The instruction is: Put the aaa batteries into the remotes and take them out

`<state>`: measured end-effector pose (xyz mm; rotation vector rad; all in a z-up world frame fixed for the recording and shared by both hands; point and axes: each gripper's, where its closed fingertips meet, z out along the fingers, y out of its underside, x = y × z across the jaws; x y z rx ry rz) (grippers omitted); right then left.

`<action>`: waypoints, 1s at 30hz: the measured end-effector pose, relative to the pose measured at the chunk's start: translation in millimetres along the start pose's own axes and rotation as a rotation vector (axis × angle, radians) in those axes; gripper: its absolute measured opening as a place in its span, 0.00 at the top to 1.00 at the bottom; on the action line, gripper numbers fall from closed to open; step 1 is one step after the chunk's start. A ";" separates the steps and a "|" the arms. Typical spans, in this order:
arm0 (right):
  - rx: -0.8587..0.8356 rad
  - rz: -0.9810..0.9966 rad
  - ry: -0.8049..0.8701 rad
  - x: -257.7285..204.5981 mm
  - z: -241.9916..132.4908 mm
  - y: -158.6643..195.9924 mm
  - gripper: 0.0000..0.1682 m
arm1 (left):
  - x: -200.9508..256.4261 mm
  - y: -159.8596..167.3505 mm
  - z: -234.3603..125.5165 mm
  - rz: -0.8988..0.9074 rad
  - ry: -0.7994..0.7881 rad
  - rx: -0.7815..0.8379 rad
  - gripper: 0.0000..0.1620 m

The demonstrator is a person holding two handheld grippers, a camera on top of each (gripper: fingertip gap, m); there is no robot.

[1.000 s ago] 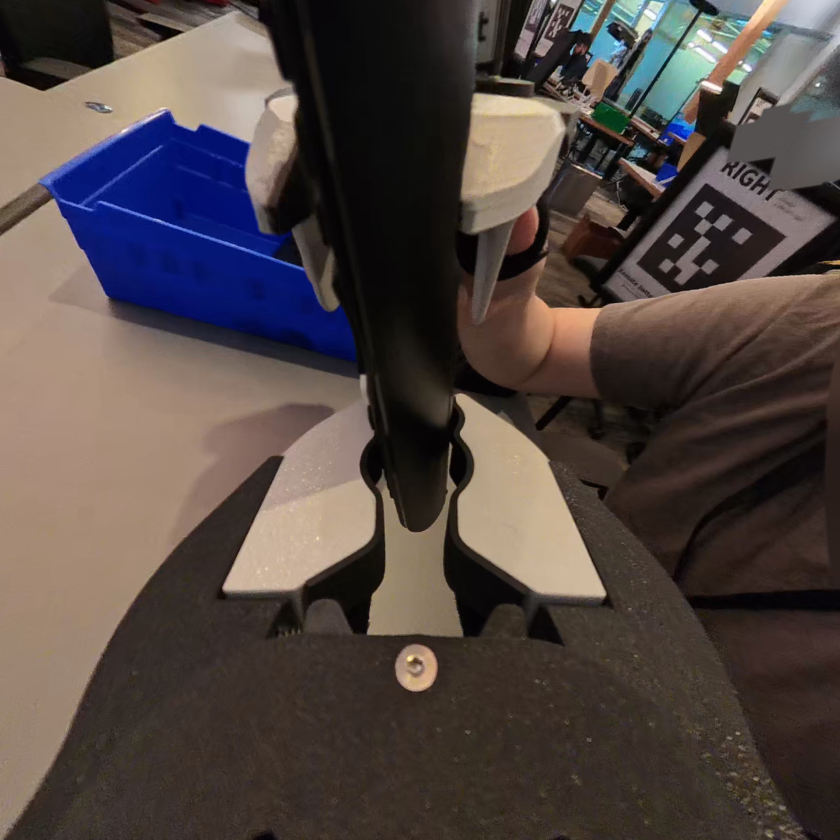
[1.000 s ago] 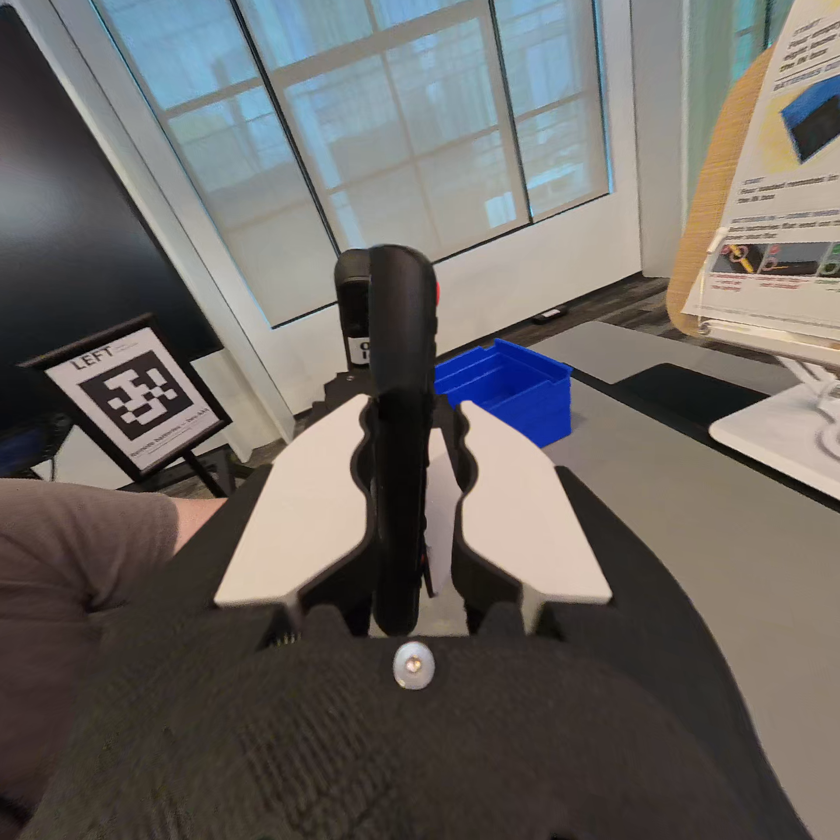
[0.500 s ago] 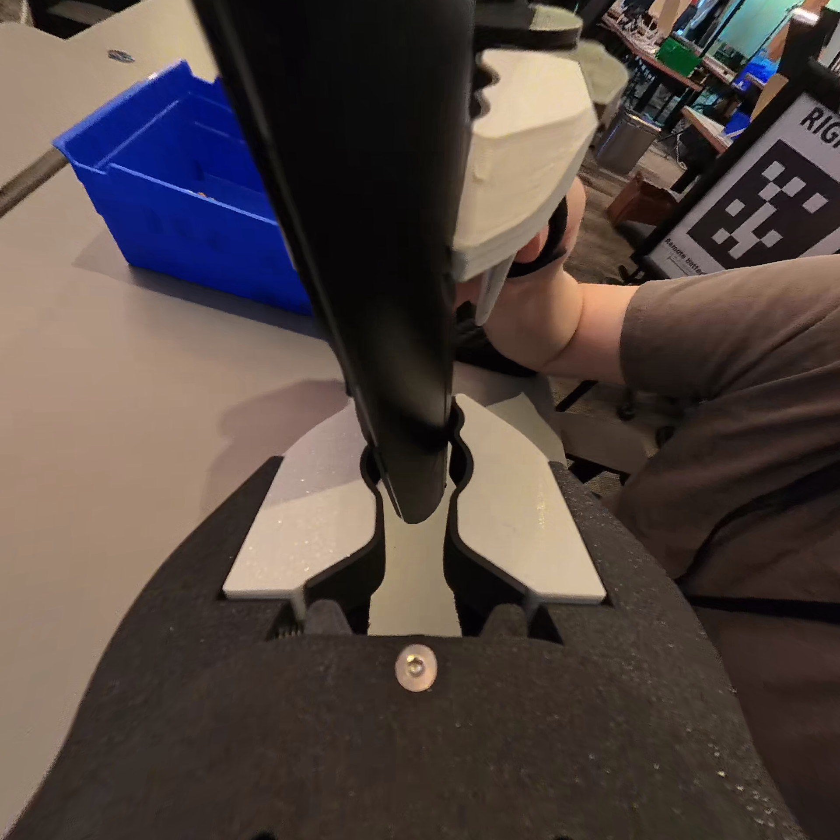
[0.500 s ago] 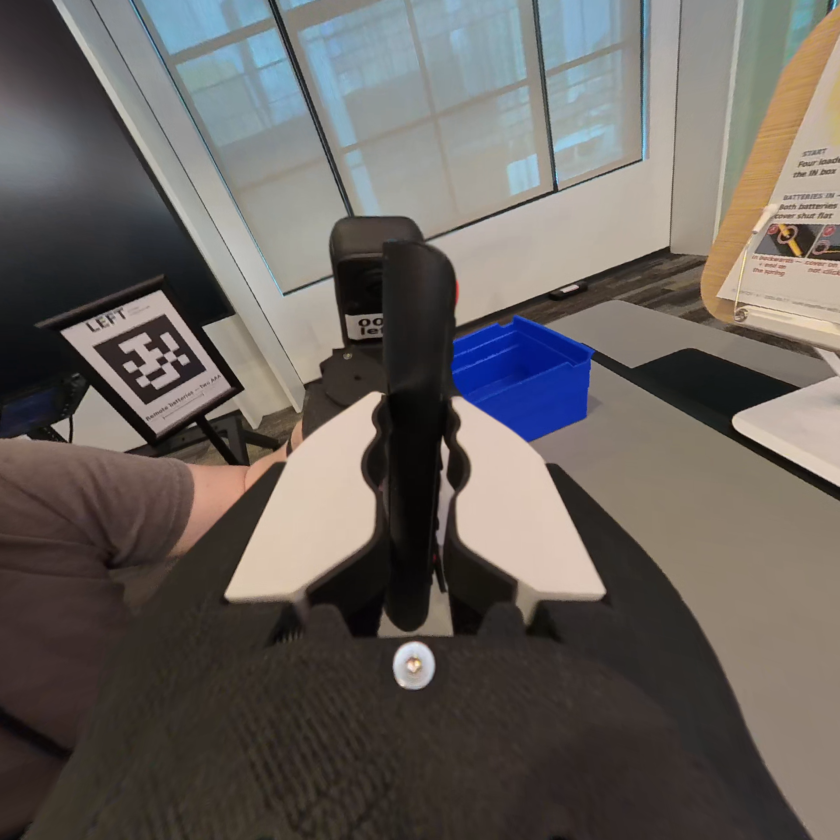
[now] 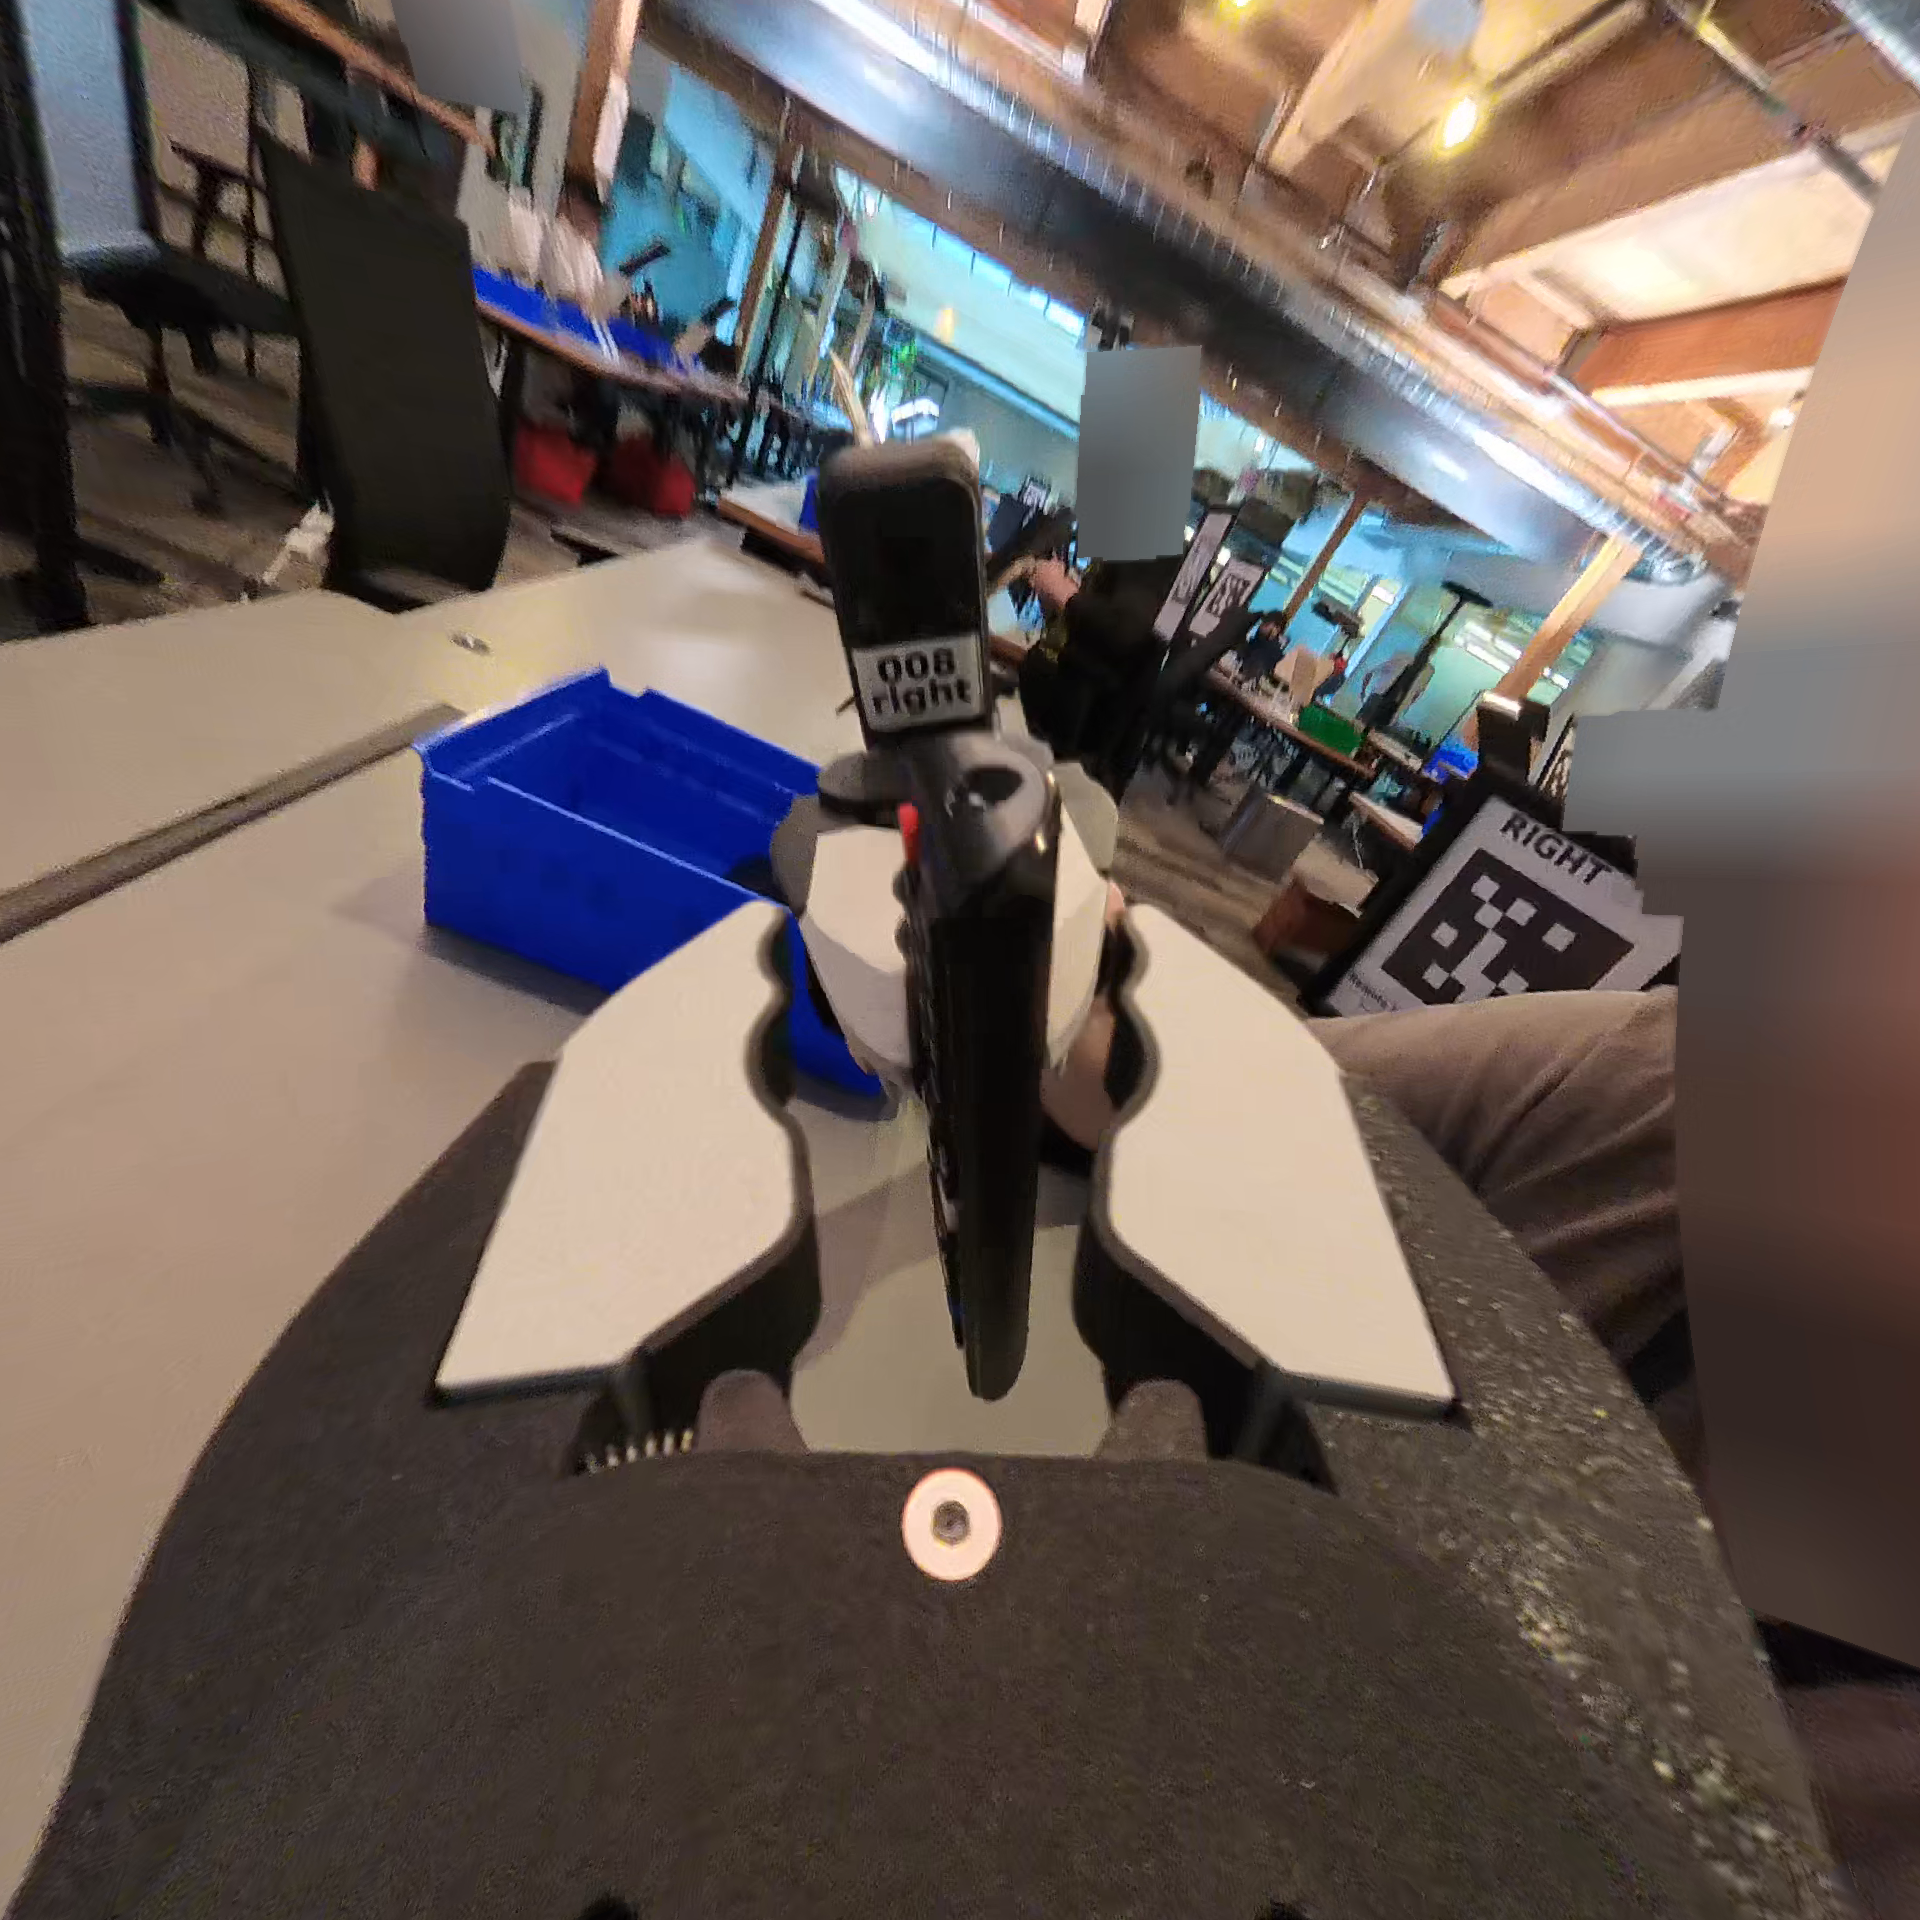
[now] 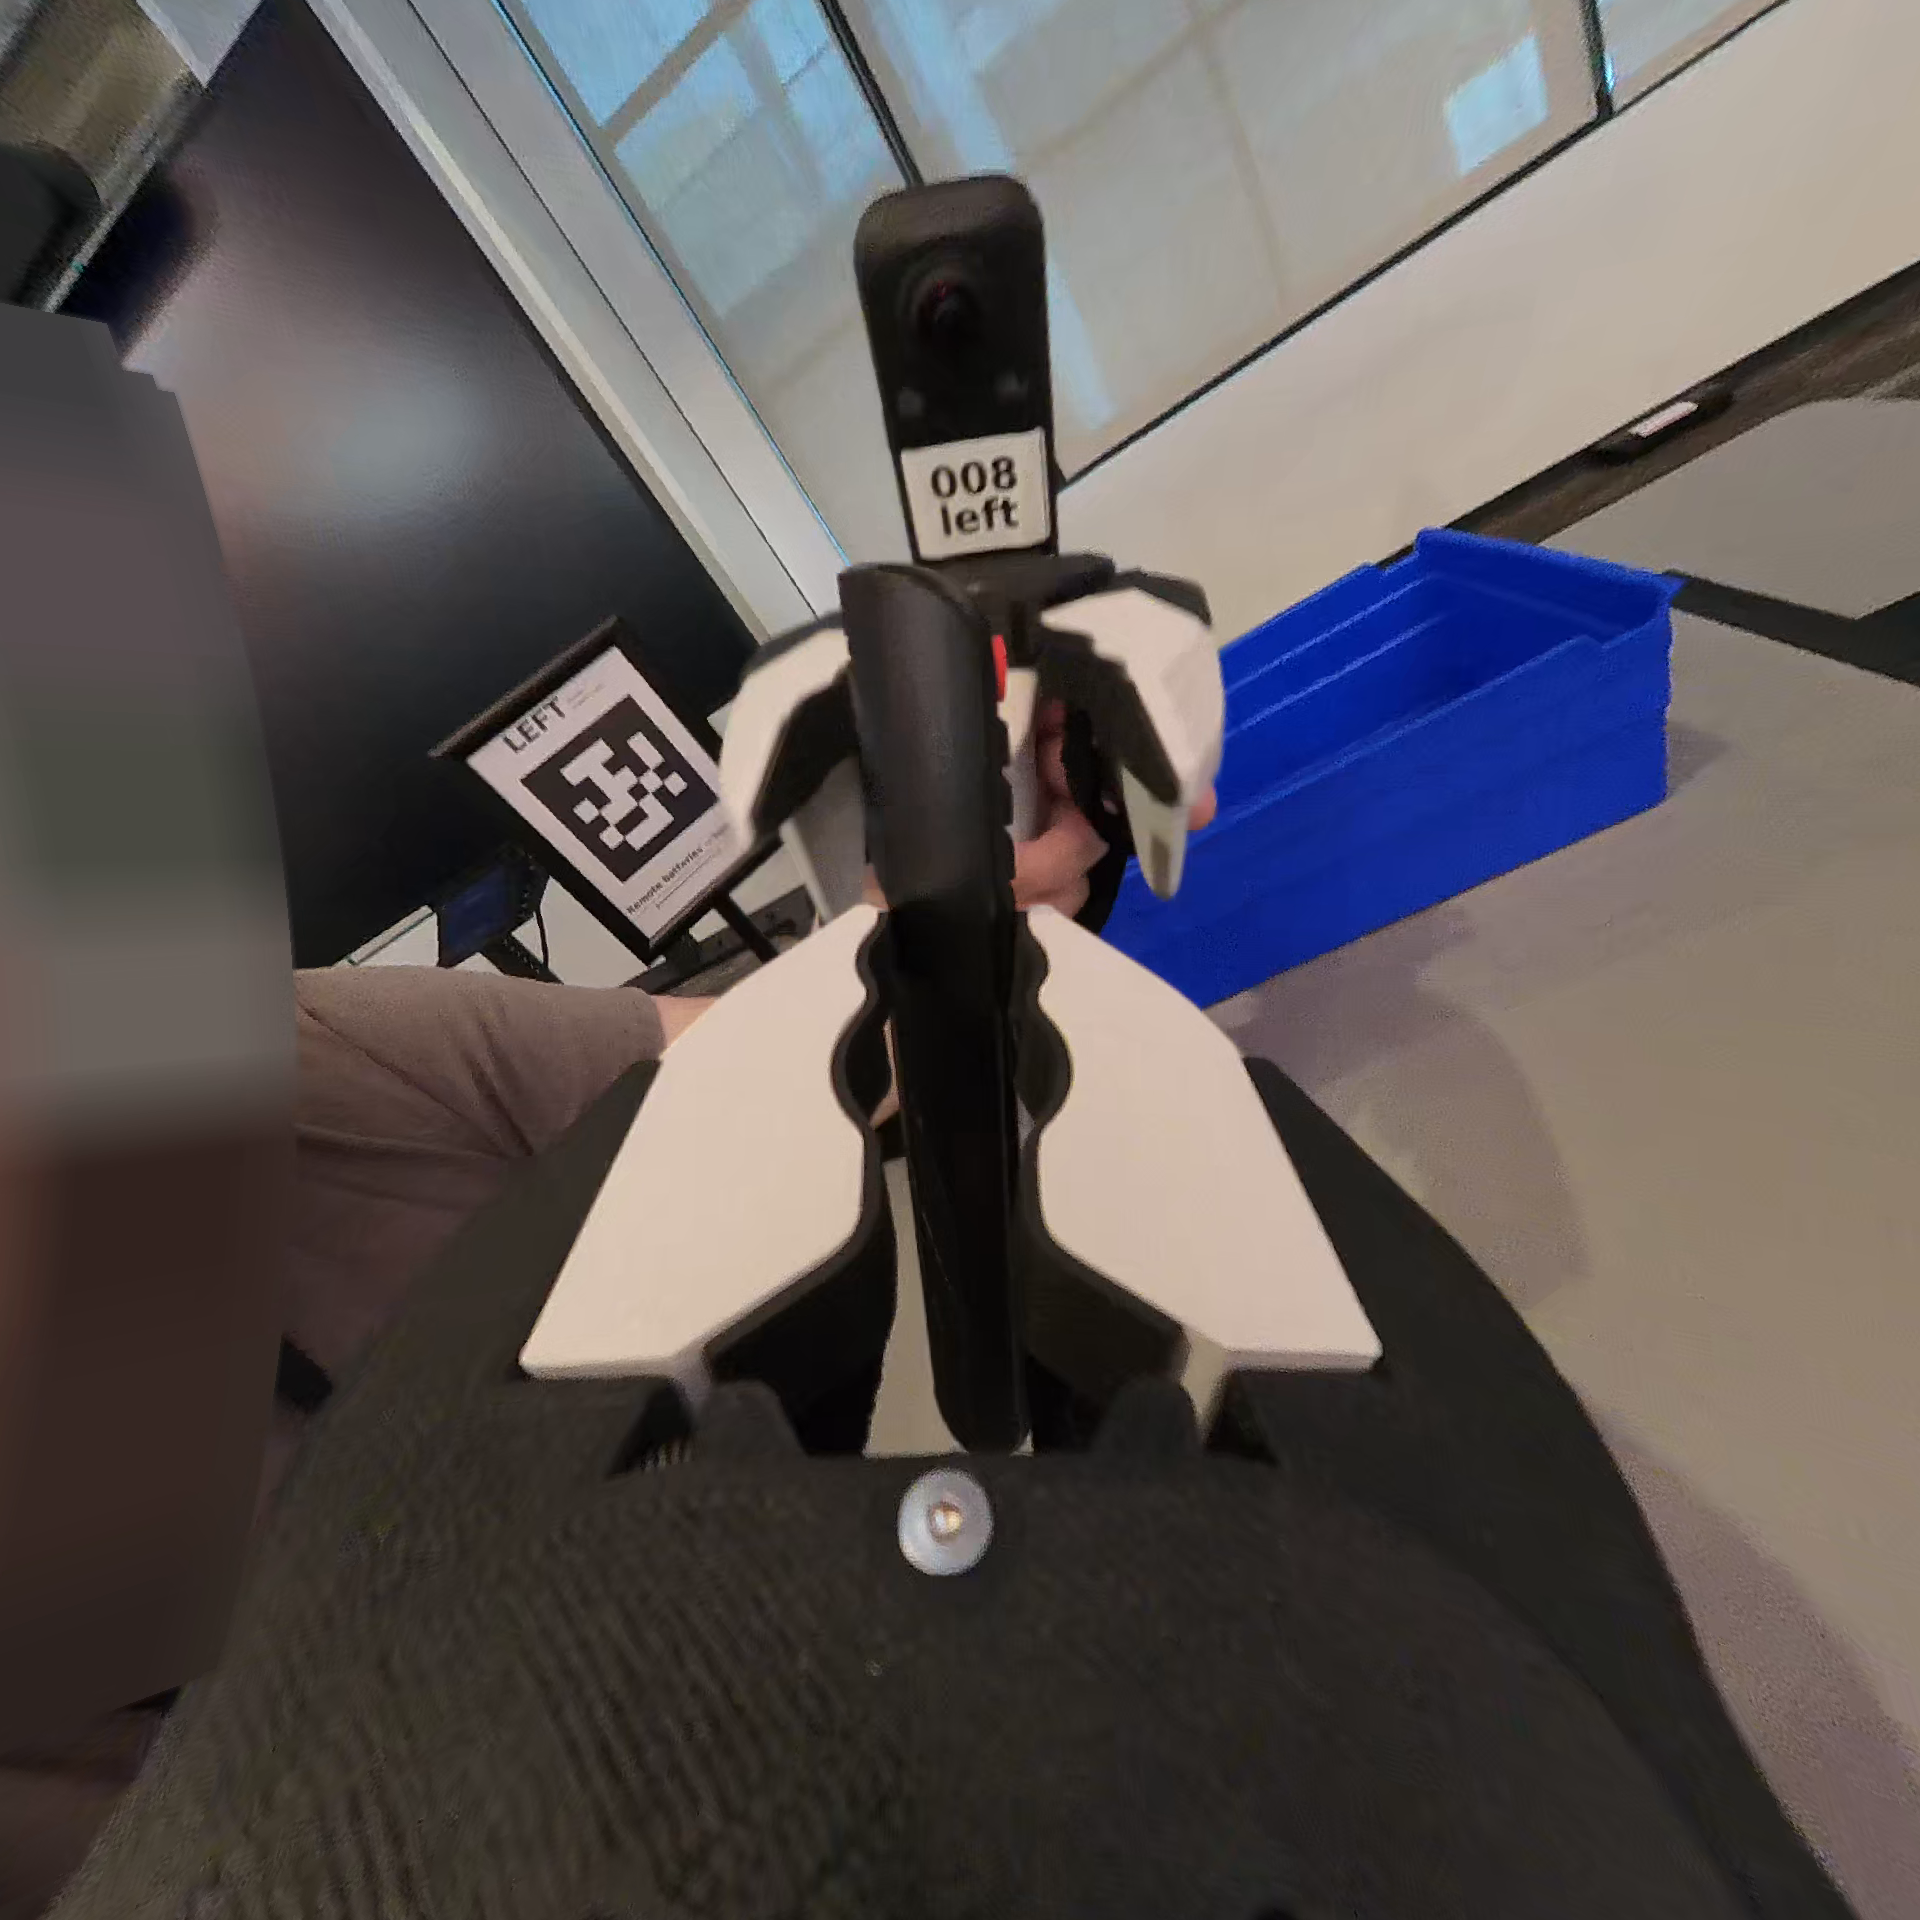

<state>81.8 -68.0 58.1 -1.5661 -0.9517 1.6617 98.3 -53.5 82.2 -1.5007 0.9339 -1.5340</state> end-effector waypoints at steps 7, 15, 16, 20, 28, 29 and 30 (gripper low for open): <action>-0.041 -0.116 0.060 8.6 7.4 8.7 0.86 | 2.6 5.6 -4.5 0.147 -0.047 -0.079 0.86; 0.081 -0.068 0.100 15.4 16.2 6.1 0.81 | 3.1 -8.1 -8.1 0.146 -0.091 0.018 0.86; 0.094 -0.065 0.111 16.5 16.4 5.6 0.81 | 2.2 -8.3 -8.4 0.150 -0.102 0.018 0.86; 0.090 -0.036 0.087 12.6 19.4 9.0 0.84 | 6.8 -6.1 -4.1 0.176 -0.090 0.012 0.86; -0.070 -0.168 0.154 15.7 28.8 29.5 0.86 | 2.9 16.3 6.0 0.092 -0.017 -0.096 0.85; -0.069 -0.148 0.140 14.5 28.8 29.2 0.85 | 3.1 15.9 6.3 0.091 -0.018 -0.091 0.86; -0.056 -0.119 0.121 13.8 28.3 27.9 0.85 | 3.3 14.4 6.7 0.078 -0.018 -0.079 0.86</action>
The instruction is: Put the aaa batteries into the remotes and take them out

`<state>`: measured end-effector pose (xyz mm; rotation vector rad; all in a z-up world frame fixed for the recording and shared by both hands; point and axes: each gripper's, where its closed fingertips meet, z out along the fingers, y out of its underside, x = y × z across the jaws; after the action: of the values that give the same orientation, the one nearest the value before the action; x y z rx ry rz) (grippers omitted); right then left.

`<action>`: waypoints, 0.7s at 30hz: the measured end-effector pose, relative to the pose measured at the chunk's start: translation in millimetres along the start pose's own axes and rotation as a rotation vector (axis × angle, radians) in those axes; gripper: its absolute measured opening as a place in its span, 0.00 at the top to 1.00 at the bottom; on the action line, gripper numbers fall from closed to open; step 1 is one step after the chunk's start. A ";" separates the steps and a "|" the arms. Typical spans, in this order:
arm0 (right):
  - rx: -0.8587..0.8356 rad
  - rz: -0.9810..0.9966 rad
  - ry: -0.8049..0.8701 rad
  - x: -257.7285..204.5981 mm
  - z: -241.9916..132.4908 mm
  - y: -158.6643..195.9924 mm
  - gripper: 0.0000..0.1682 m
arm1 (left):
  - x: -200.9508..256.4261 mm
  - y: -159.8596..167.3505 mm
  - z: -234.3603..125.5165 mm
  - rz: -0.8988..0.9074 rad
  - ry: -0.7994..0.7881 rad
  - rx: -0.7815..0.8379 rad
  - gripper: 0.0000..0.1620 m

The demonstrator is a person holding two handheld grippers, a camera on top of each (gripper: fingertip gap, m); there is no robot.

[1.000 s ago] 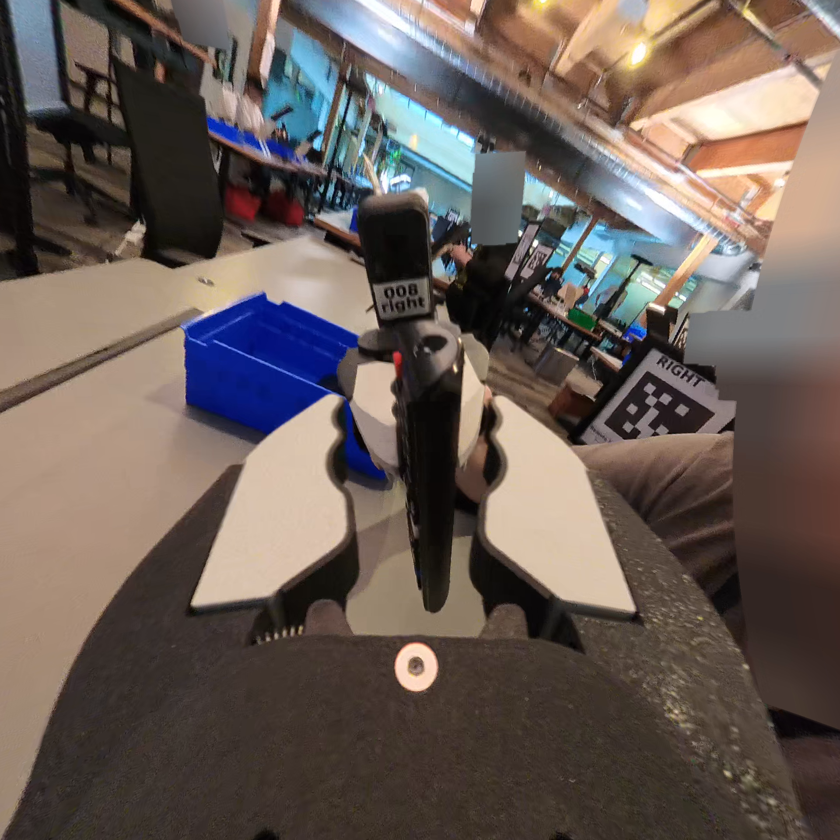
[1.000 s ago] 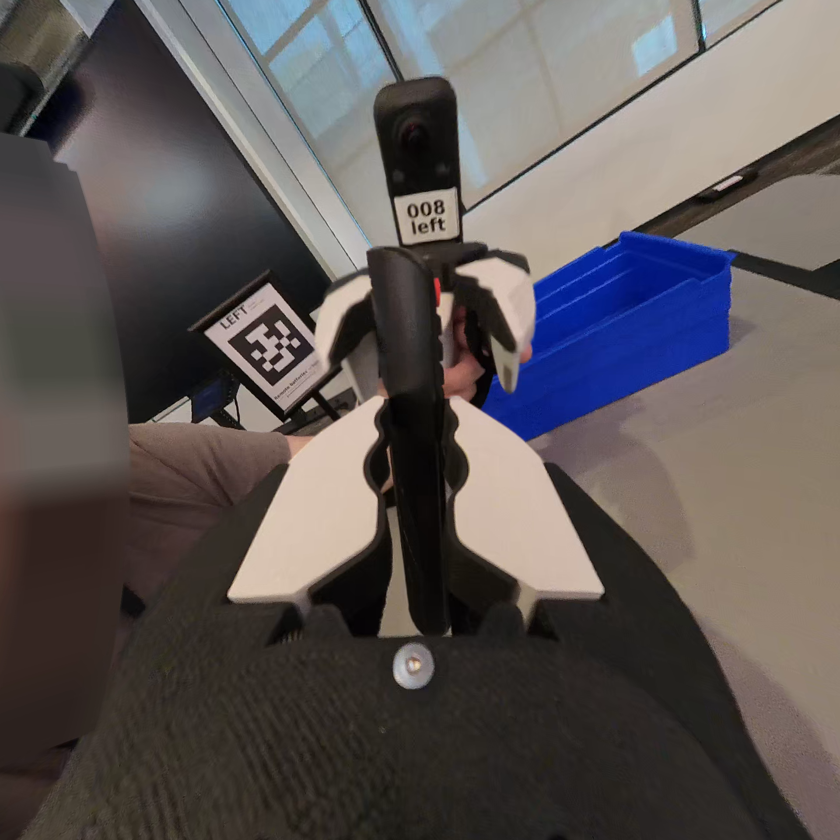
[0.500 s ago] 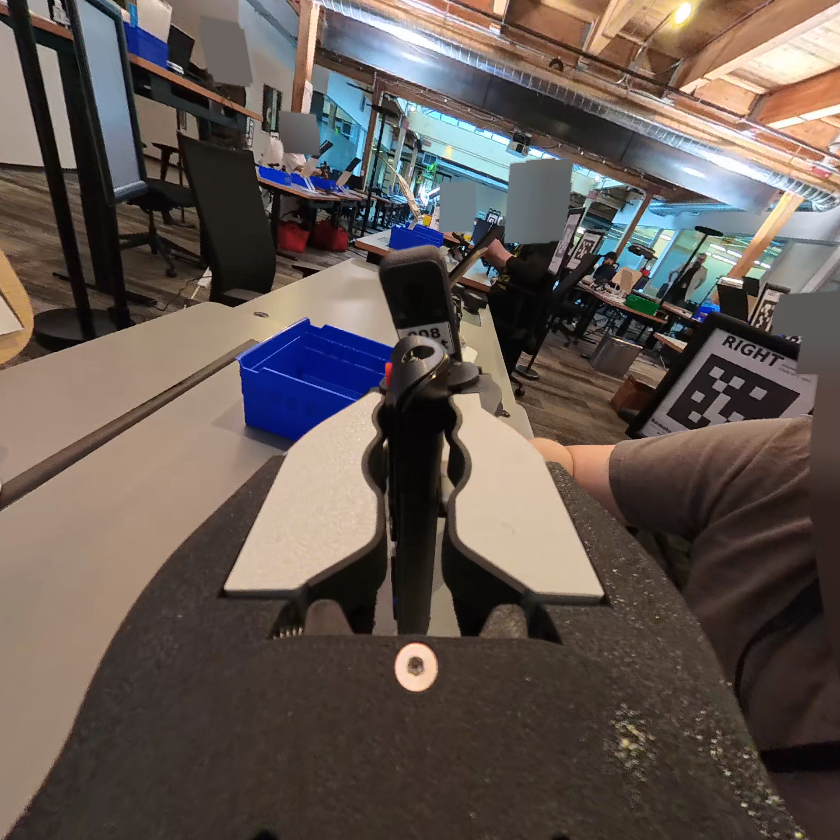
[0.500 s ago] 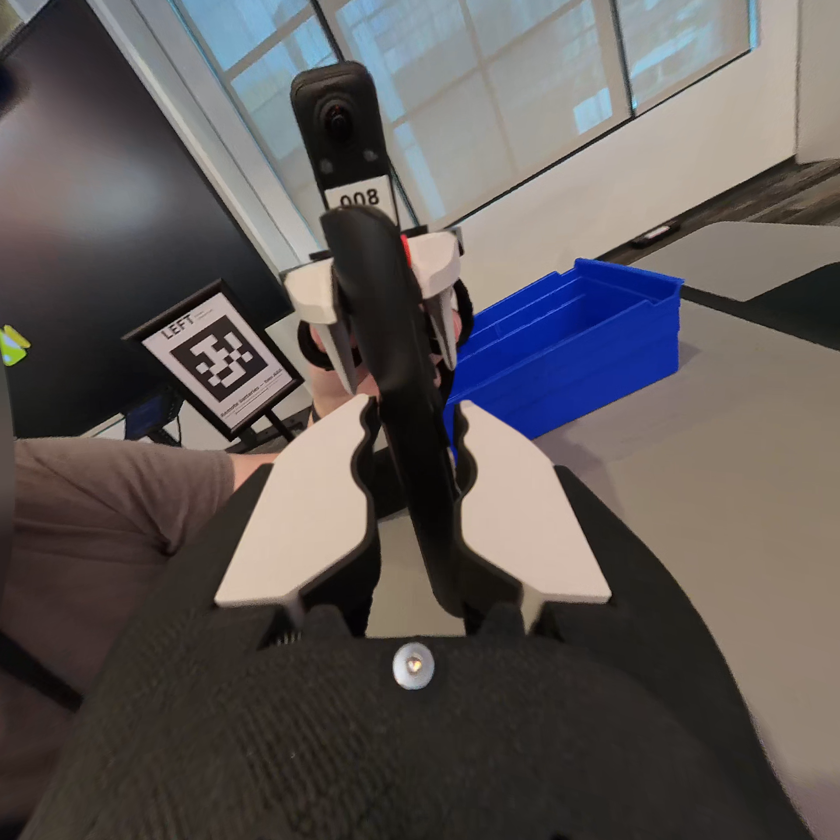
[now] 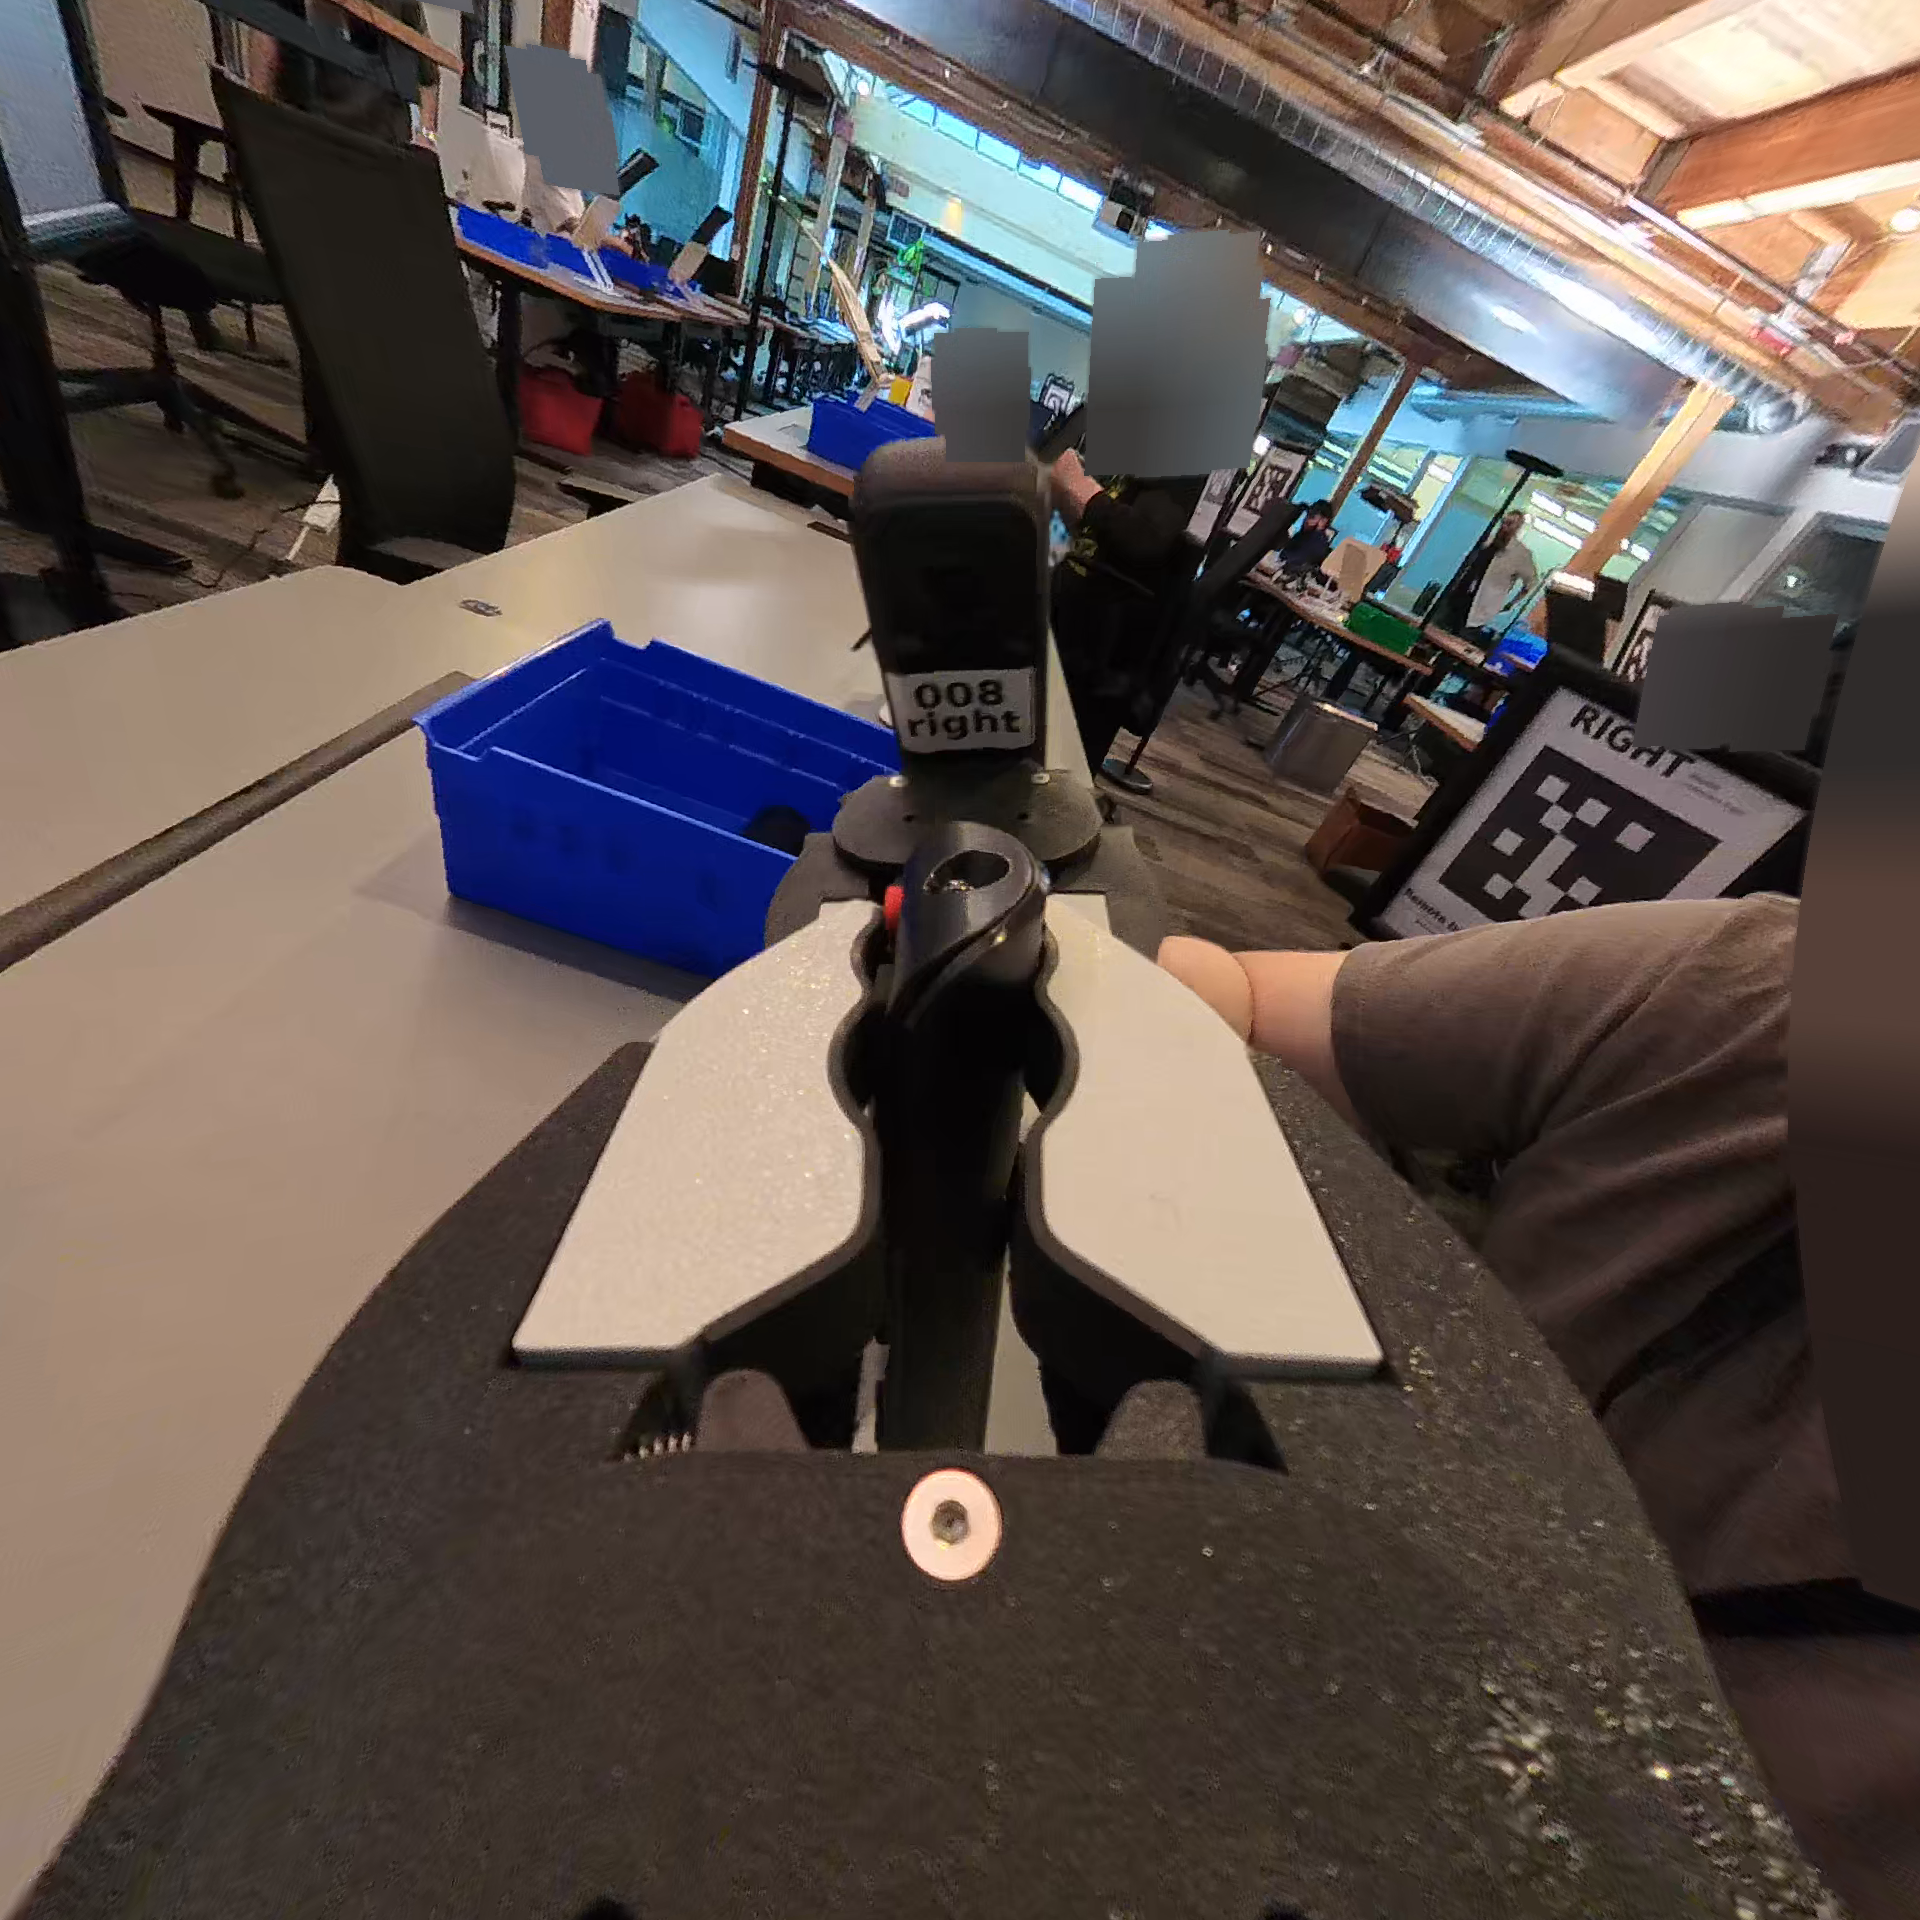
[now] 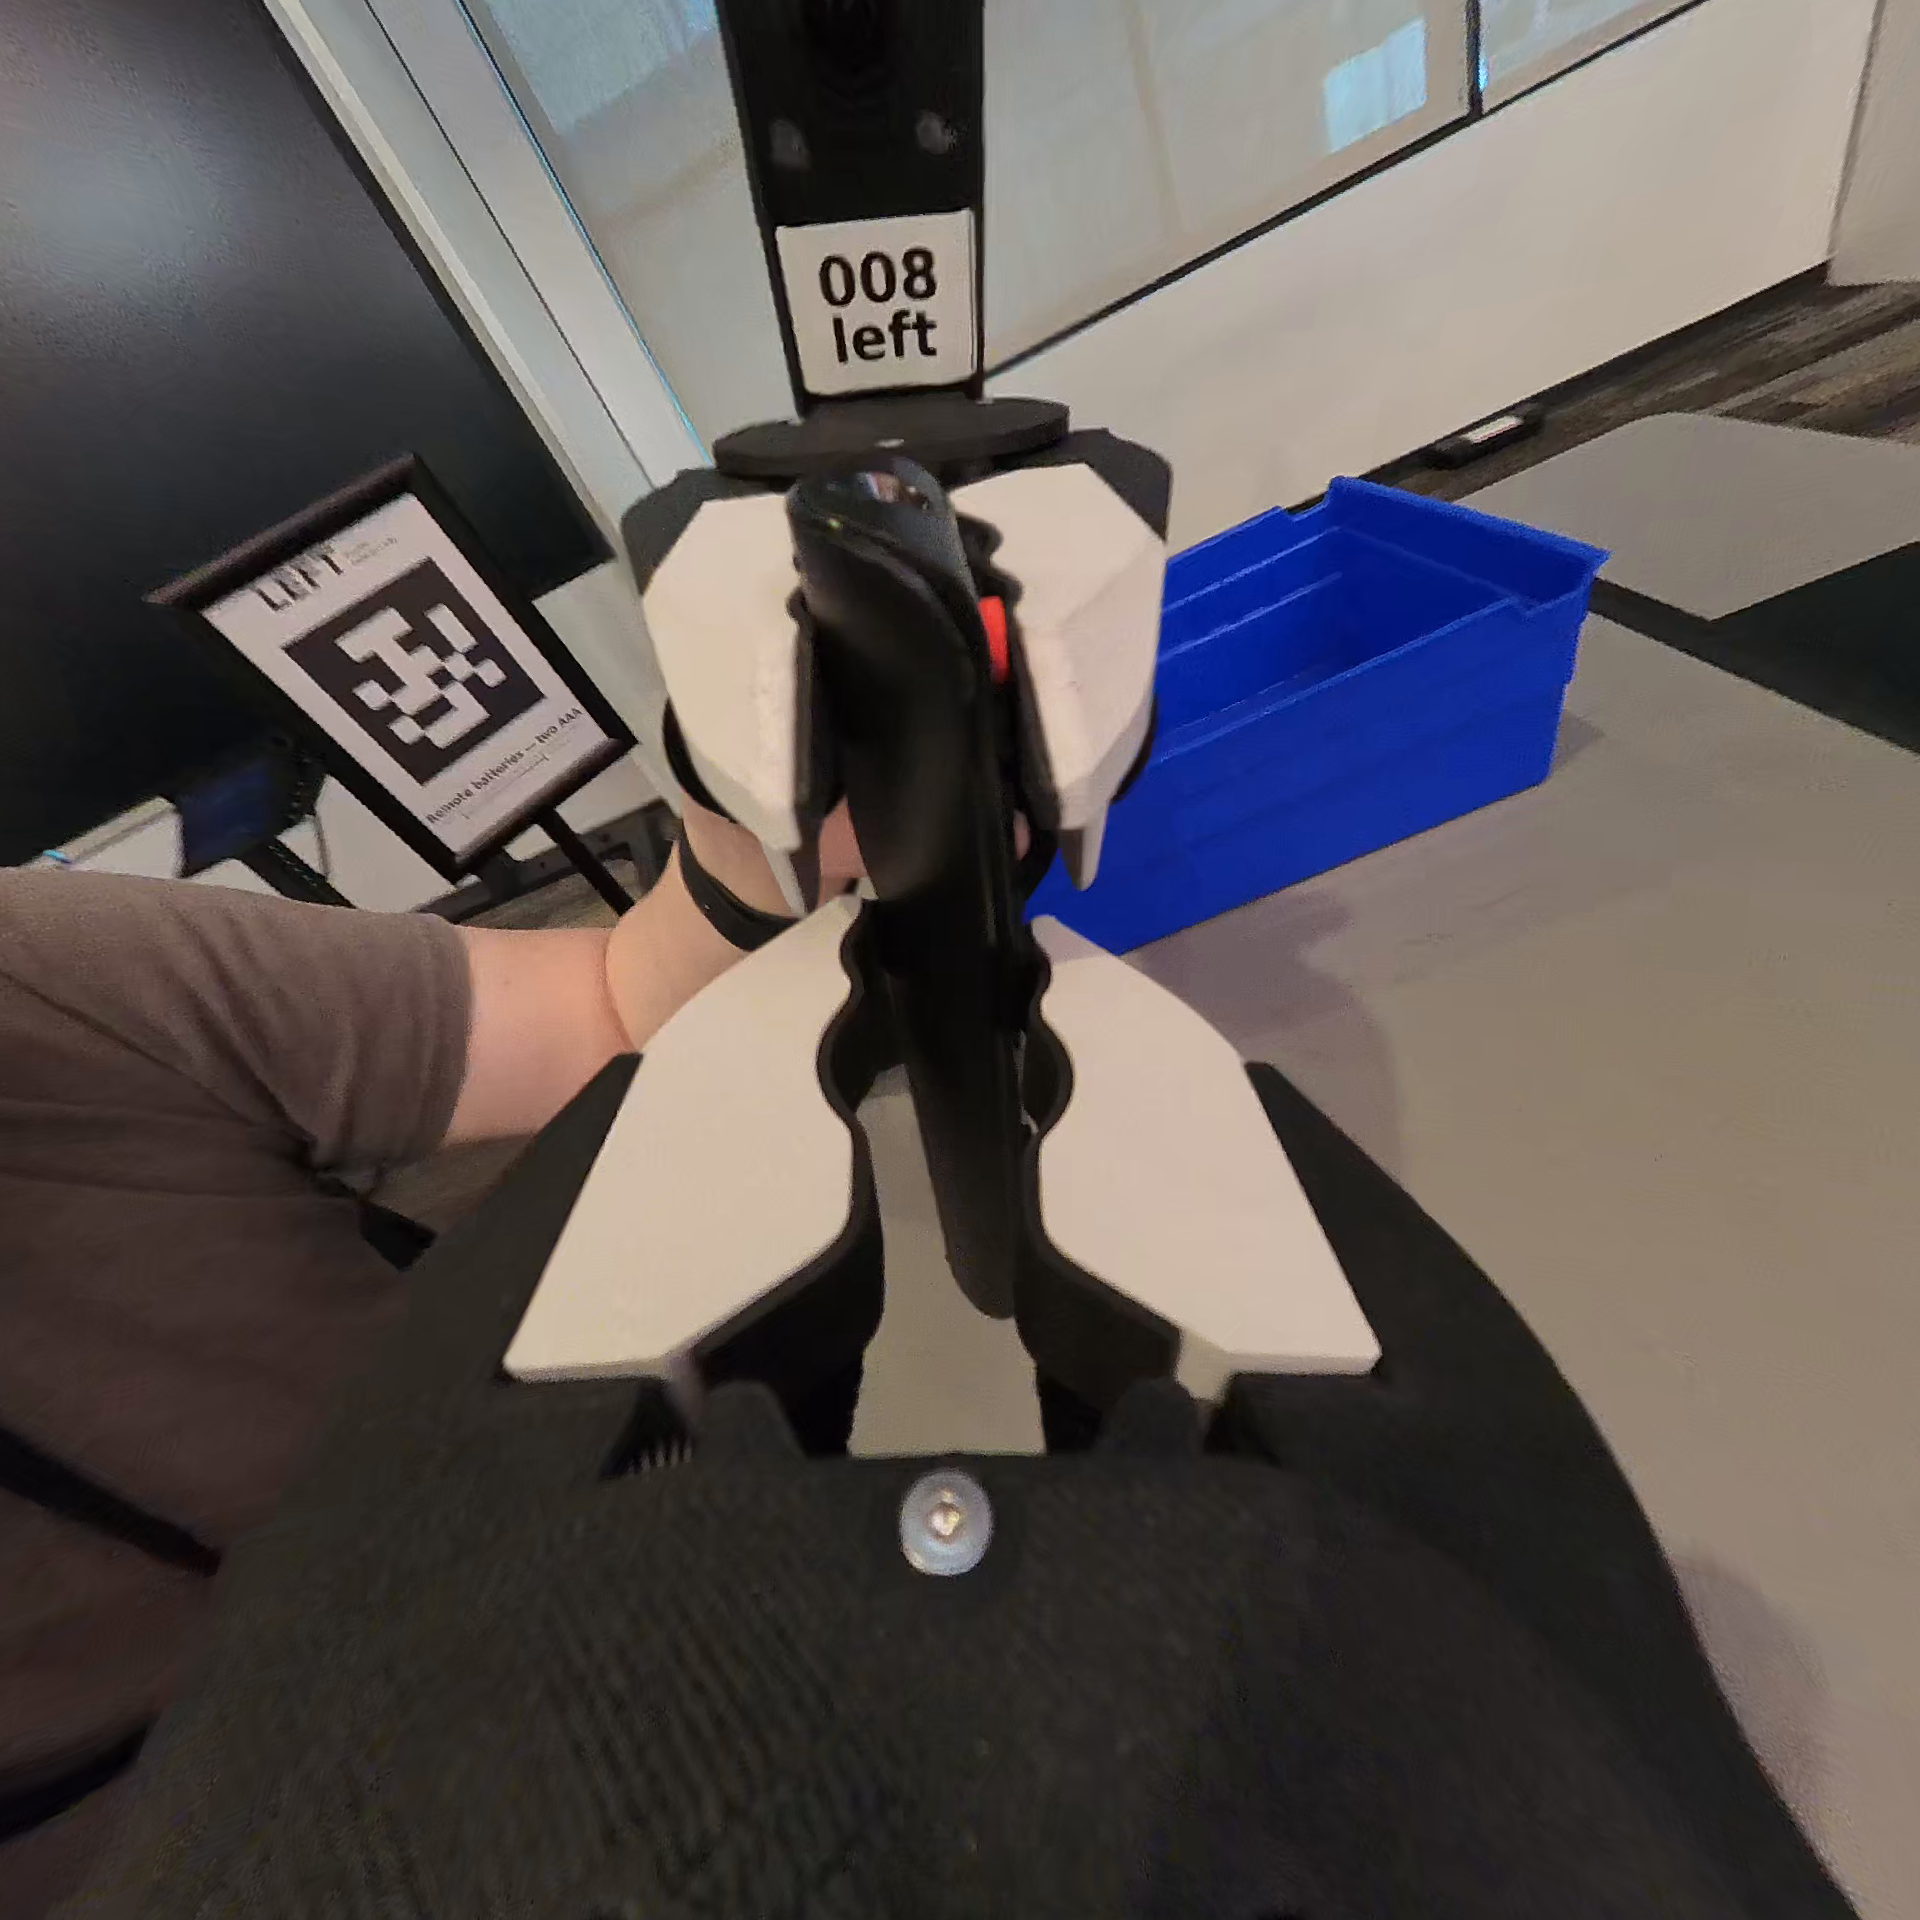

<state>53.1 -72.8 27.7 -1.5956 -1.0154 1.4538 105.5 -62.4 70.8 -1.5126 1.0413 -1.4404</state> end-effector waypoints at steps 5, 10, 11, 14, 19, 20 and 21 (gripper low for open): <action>0.091 0.075 -0.016 5.7 -2.5 -5.4 0.84 | -8.9 -8.8 -2.5 -0.072 -0.027 0.111 0.86; 0.046 -0.053 0.074 5.0 0.7 -2.5 0.83 | -8.1 -20.1 -8.7 -0.119 -0.016 0.198 0.86; 0.030 -0.070 0.077 3.4 2.5 -0.7 0.81 | -7.1 -21.3 -10.3 -0.118 -0.015 0.197 0.86; 0.044 -0.088 0.072 -0.8 3.3 -2.3 0.84 | -3.1 -24.7 -12.3 -0.099 -0.021 0.207 0.86; 0.008 -0.111 0.057 -5.9 5.1 1.4 0.84 | -0.4 -23.3 -11.6 -0.092 -0.032 0.179 0.86; 0.002 -0.123 0.059 -6.2 4.7 1.3 0.84 | 0.0 -24.0 -11.9 -0.092 -0.035 0.184 0.86; -0.003 -0.130 0.058 -6.5 4.4 1.3 0.84 | 0.6 -24.5 -11.9 -0.090 -0.033 0.184 0.86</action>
<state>48.5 -79.2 28.8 -1.5350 -1.0678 1.3122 94.7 -54.3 94.4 -1.4610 0.8060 -1.5241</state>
